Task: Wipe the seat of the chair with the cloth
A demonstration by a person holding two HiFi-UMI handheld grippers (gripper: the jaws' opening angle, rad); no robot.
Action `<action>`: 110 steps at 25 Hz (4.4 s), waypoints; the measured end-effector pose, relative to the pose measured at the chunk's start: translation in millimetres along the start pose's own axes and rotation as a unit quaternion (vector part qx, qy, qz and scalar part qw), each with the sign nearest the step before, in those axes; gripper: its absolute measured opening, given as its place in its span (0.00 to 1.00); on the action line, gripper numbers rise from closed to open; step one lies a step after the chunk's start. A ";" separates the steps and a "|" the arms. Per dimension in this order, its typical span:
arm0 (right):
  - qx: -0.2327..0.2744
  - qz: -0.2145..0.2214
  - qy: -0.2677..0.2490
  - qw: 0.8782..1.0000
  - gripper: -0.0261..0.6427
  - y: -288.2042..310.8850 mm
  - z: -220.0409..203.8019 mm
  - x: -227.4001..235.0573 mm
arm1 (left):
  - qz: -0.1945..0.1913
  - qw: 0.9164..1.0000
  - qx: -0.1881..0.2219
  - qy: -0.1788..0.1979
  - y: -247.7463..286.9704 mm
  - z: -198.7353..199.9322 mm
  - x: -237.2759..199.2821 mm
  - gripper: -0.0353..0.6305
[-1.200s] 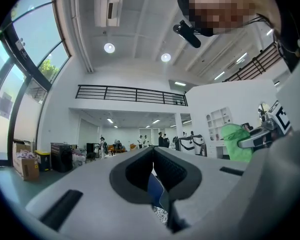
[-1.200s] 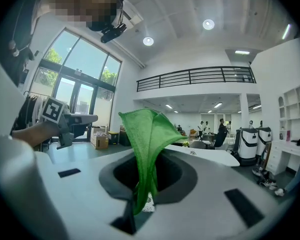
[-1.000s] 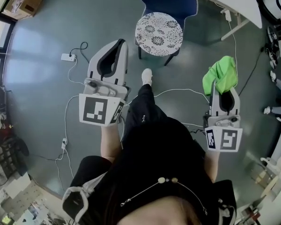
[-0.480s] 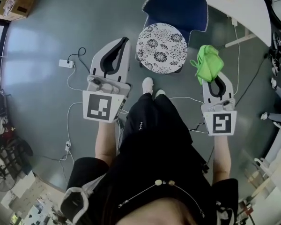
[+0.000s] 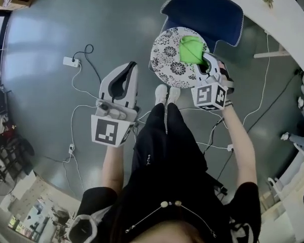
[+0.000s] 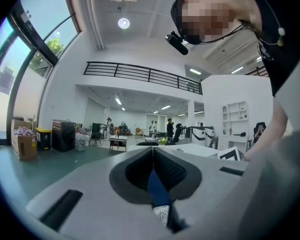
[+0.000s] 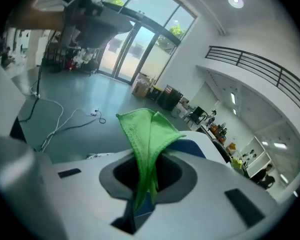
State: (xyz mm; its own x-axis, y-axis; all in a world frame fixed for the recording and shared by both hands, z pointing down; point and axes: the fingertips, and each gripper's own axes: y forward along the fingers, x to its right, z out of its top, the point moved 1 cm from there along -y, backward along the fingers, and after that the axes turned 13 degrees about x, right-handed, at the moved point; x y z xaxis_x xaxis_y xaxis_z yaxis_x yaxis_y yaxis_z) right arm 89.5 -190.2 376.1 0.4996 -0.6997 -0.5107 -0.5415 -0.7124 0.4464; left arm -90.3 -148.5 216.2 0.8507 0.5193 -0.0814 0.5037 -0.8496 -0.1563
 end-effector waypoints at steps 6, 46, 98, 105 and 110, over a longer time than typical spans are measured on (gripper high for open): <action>-0.029 0.075 -0.044 0.996 0.12 95.7 -69.0 -46.6 | 0.027 0.998 -0.049 -0.008 -8.0 -64.2 -6.0 0.06; -0.101 0.308 -0.171 0.930 0.12 158.2 -270.0 -265.7 | 0.088 0.975 -0.191 -0.073 -77.4 -217.9 -3.9 0.06; -0.244 0.251 -0.110 0.930 0.12 104.7 -353.0 -200.7 | 0.073 0.978 -0.178 -0.081 -52.7 -215.5 12.5 0.06; -0.257 0.302 -0.097 0.913 0.12 51.5 -356.0 -261.6 | 0.068 0.978 -0.177 -0.085 -51.8 -217.7 15.2 0.06; -0.269 0.327 -0.085 0.902 0.12 39.5 -350.9 -283.8 | 0.066 0.979 -0.174 -0.084 -51.5 -217.4 10.7 0.06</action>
State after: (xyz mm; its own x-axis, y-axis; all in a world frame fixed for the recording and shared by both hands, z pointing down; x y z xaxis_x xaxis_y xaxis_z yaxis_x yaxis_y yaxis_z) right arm 163.6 -38.6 796.6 0.0554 -0.9941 -0.0936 -0.2531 -0.1046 0.9618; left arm -74.5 -119.2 437.4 0.8896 0.3862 -0.2439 0.4371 -0.8747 0.2094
